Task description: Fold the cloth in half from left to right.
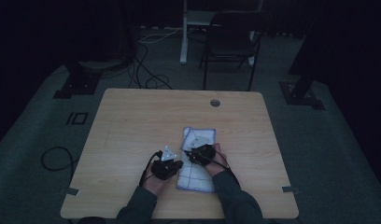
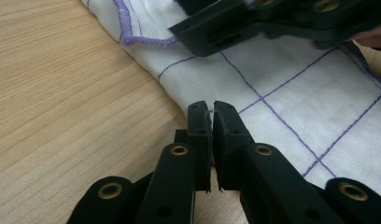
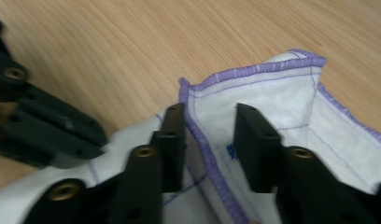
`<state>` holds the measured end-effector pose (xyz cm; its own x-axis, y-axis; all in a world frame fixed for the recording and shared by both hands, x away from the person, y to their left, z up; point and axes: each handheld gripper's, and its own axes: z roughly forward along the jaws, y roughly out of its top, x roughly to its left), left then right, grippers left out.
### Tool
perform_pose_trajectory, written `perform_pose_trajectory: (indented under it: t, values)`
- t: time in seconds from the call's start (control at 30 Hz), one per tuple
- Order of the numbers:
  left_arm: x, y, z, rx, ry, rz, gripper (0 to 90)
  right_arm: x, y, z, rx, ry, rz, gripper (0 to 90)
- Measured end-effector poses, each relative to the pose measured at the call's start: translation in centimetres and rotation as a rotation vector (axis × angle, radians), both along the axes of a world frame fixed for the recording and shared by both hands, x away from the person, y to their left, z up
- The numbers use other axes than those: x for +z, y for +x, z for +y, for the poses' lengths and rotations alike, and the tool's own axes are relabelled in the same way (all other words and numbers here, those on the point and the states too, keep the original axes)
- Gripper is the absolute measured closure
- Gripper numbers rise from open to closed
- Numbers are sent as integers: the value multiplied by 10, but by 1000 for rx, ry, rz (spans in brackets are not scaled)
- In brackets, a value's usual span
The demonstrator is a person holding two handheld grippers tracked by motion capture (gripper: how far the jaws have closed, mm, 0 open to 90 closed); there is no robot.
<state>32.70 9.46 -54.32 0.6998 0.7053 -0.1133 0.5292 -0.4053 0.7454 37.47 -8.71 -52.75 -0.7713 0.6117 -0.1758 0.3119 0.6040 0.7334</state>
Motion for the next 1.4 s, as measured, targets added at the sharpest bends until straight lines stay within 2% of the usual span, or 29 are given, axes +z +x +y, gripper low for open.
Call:
perform_pose_trajectory:
  t: [0.03,0.07,0.13,0.17,0.2,0.4,0.43,0.53,0.63,0.73,0.8,0.83,0.9,0.97,1.07,1.1,1.17,1.23,1.3,1.4]
  values:
    - [0,0,0,0,0,0,868,0,0,0,0,0,0,691]
    - [0,0,0,0,0,1,868,0,3,2,-7,-5,-2,773]
    - [0,0,0,1,-2,3,868,2,6,-1,-22,5,-7,829]
    - [0,0,0,1,-2,3,868,2,6,-1,-22,5,-7,829]
    - [0,0,0,0,0,2,869,5,8,-6,-44,24,-9,871]
    - [2,1,0,2,-5,5,863,7,15,-20,-96,55,-4,881]
    - [5,5,-1,13,-14,-6,844,8,20,-29,-123,81,5,881]
    - [7,10,-3,18,-13,-13,809,7,25,-38,-157,98,21,881]
    - [10,20,-8,24,-7,-21,785,6,27,-43,-172,106,26,881]
    - [12,39,-14,53,-1,-35,743,5,31,-50,-191,119,35,880]
    - [12,39,-14,53,-1,-35,737,5,31,-52,-194,123,36,880]
    - [13,54,-18,79,12,-45,722,5,32,-53,-197,125,38,879]
    - [14,58,-20,88,19,-48,710,5,32,-54,-199,127,39,879]
    - [14,73,-23,116,41,-55,696,5,32,-56,-202,131,38,878]
    - [12,82,-26,131,52,-50,678,5,33,-57,-207,136,37,878]
    - [9,89,-30,138,67,-41,677,5,34,-58,-213,143,37,878]
    - [6,92,-33,137,90,-35,685,6,35,-59,-216,148,39,878]
    - [5,93,-35,131,93,-34,702,6,35,-60,-221,151,38,878]
    - [8,95,-35,114,98,-35,830,6,36,-63,-229,157,34,878]
    - [10,95,-34,111,76,-30,883,7,37,-65,-237,158,32,878]
